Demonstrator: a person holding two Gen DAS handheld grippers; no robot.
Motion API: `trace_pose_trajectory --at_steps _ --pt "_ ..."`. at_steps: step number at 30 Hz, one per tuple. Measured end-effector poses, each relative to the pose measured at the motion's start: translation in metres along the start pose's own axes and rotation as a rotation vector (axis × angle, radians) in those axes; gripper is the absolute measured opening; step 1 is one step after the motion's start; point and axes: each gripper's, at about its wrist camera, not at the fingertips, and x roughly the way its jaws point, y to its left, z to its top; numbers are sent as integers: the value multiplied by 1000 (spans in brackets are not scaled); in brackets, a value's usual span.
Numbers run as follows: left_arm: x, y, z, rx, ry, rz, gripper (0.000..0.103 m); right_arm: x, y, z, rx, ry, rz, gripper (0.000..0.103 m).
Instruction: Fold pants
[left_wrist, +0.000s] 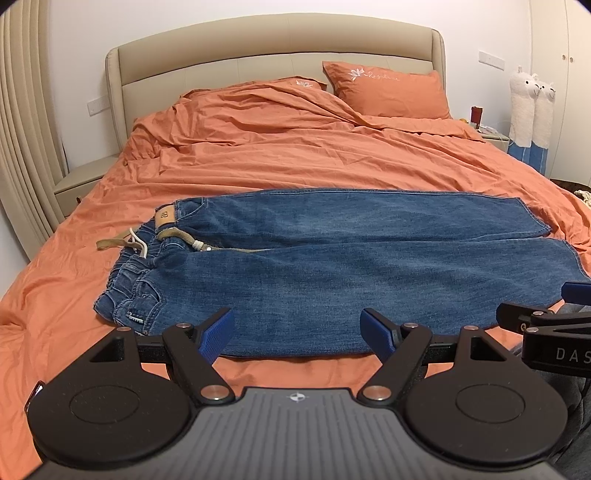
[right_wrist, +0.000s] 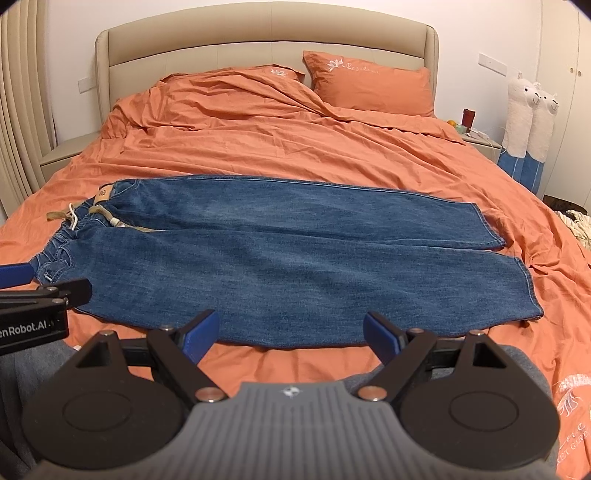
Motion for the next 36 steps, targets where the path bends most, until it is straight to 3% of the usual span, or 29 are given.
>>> trace_pose_trajectory --at_steps 27,33,36 --pt "-3 10 3 8 -22 -11 90 5 0 0 -4 -9 25 82" --pt "3 38 22 -33 -51 -20 78 18 -9 14 27 -58 93 82" --pt "15 57 36 -56 -57 3 66 34 -11 23 17 -70 128 82"
